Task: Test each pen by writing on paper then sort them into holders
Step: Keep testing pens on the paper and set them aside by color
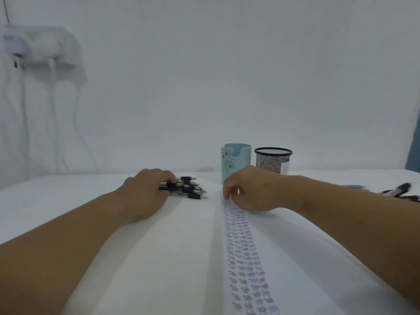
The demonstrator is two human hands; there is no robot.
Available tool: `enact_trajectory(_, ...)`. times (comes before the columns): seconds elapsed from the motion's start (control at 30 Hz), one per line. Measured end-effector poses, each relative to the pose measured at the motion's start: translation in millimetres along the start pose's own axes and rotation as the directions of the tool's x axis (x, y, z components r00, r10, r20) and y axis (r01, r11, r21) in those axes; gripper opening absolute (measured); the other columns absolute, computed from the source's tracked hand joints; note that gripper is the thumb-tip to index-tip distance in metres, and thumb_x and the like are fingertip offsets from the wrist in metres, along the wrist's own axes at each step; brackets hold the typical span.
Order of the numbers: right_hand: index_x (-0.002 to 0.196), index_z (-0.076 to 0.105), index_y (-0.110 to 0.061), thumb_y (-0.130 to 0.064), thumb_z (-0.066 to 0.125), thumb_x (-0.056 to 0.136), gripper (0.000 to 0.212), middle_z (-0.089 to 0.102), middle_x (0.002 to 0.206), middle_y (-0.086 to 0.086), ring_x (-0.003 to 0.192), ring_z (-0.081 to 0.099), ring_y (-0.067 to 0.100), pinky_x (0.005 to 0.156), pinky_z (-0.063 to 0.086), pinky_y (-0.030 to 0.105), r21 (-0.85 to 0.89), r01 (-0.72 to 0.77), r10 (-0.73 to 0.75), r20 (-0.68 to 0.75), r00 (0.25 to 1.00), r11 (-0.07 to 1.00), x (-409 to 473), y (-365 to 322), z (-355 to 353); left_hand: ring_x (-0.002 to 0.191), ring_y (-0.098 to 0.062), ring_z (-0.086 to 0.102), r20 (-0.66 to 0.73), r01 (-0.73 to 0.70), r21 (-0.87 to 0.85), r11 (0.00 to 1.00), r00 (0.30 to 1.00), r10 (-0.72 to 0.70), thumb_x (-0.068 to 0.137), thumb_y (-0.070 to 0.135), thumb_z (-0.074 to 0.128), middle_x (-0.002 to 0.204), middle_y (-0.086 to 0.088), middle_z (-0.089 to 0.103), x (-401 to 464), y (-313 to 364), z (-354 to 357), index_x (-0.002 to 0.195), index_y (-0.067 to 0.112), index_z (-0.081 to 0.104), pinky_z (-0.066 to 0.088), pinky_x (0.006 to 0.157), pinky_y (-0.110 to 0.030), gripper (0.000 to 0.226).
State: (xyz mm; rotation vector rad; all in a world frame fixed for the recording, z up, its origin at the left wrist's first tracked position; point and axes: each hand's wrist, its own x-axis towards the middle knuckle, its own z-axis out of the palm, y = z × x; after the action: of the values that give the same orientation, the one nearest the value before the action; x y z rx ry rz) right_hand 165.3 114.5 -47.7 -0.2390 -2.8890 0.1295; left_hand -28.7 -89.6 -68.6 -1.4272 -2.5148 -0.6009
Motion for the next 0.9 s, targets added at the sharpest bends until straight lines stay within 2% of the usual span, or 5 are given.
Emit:
enact_trajectory(0.2,0.094,0.071,-0.031,-0.015,0.058,0.09,0.02,0.062,0.09,-0.02,0.077,0.051,-0.011,0.068,0.034,0.008,0.081,0.041,-0.029,-0.151,0.988,0.996,-4.6,12.7,25.2,0.113,-0.012,0.05,-0.04,-0.002,0.038,0.999,0.999,0.004,0.097,0.02,0.058,0.11,0.015,0.056,10.5,-1.4,8.9,0.101,0.046,0.055,0.039,0.102,-0.043,0.027)
enact_trajectory(0.47,0.098,0.072,-0.032,-0.017,0.06,0.092,0.02,0.062,0.092,-0.02,0.082,0.057,0.003,0.076,0.043,0.019,0.121,0.045,-0.026,-0.153,0.988,0.992,-9.0,14.7,26.7,0.099,-0.013,0.06,-0.181,-0.128,-0.096,0.987,0.977,0.109,0.089,0.009,0.069,0.093,0.018,0.065,4.9,1.1,2.2,0.078,0.048,0.058,0.048,0.093,-0.044,0.043)
enact_trajectory(0.67,0.1,0.073,-0.03,-0.017,0.061,0.093,0.019,0.067,0.099,-0.016,0.089,0.06,0.008,0.083,0.05,0.026,0.133,0.026,-0.004,-0.159,0.987,0.991,-17.4,9.9,22.8,0.07,0.0,0.06,-0.51,-0.231,-0.328,0.916,0.859,0.034,0.093,0.005,0.063,0.088,0.012,0.066,-6.9,30.5,-16.4,0.094,0.023,0.066,0.041,0.06,-0.006,0.017)
enact_trajectory(0.8,0.102,0.072,-0.031,-0.018,0.061,0.092,0.019,0.068,0.094,-0.014,0.086,0.062,0.007,0.08,0.052,0.026,0.145,0.021,0.011,-0.218,0.976,0.989,-19.8,10.0,23.7,0.074,-0.012,0.07,-0.581,-0.269,-0.667,0.695,0.772,-0.259,0.096,0.012,0.064,0.092,0.008,0.066,-12.2,49.9,-29.0,0.094,0.023,0.06,0.052,0.067,-0.022,0.012)
enact_trajectory(0.9,0.095,0.071,-0.031,-0.023,0.064,0.092,0.011,0.065,0.077,-0.016,0.073,0.059,0.006,0.068,0.048,0.023,0.213,0.038,0.046,-0.375,0.926,0.976,-19.3,5.9,23.3,0.077,-0.024,0.075,-0.344,-0.27,-0.937,0.222,0.822,-0.454,0.097,0.004,0.06,0.091,-0.008,0.063,-13.9,61.0,-34.1,0.094,0.011,0.056,0.059,0.074,-0.026,0.009)
